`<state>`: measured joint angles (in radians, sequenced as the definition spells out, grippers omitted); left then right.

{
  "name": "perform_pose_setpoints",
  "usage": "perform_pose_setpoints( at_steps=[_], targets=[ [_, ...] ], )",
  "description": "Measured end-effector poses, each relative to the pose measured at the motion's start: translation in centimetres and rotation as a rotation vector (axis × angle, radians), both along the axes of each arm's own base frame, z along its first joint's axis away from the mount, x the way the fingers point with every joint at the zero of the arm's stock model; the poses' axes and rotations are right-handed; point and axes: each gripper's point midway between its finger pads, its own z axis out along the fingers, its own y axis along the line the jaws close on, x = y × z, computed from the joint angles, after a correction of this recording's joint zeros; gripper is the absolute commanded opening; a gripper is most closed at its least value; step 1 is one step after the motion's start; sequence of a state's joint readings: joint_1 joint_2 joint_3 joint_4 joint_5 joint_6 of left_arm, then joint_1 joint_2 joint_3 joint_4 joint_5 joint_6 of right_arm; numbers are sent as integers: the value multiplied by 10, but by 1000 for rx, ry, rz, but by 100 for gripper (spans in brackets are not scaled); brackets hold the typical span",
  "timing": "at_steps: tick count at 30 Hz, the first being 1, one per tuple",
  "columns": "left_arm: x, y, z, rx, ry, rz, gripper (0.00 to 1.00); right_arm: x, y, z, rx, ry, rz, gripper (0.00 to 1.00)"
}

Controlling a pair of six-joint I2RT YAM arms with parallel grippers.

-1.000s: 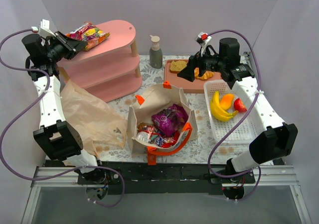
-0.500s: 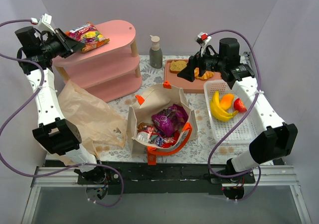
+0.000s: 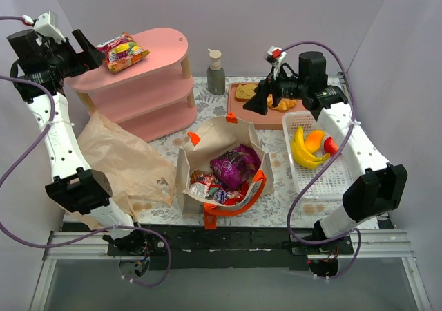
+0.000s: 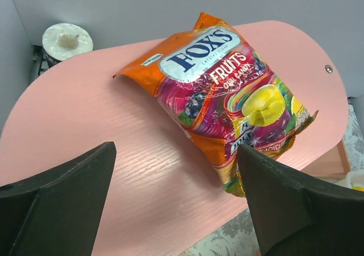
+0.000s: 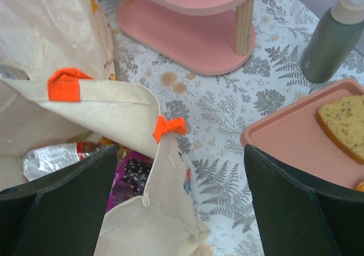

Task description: Untie the knot of the grocery bags and take out the mixed food

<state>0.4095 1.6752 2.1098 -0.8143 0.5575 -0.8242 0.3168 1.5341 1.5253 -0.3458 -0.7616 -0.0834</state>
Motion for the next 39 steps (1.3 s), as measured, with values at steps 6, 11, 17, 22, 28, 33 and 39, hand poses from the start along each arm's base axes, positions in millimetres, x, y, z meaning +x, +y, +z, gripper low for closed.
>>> perform_pose_setpoints(
  at_steps=[6, 11, 17, 22, 28, 33, 39],
  targets=[
    [-16, -8, -5, 46, -67, -21, 89, -40, 40, -4, -133, -224, 262, 84],
    [-32, -26, 44, 97, -239, -86, 92, -109, 72, -50, -298, -390, 577, 82],
    [-51, -62, 95, 106, -416, -257, 98, -154, 67, -111, -472, -432, 777, 93],
    [-61, -90, 110, 44, -471, -396, 98, -135, 58, -136, -603, -461, 751, 96],
    [-66, -103, 112, 4, -479, -469, 98, -116, 42, -191, -794, -474, 737, 85],
    [-70, -109, 119, -8, -504, -502, 98, -114, 34, -208, -866, -490, 747, 7],
    [-69, -115, 118, -59, -509, -531, 98, -113, 31, -199, -868, -504, 723, 1]
  ],
)
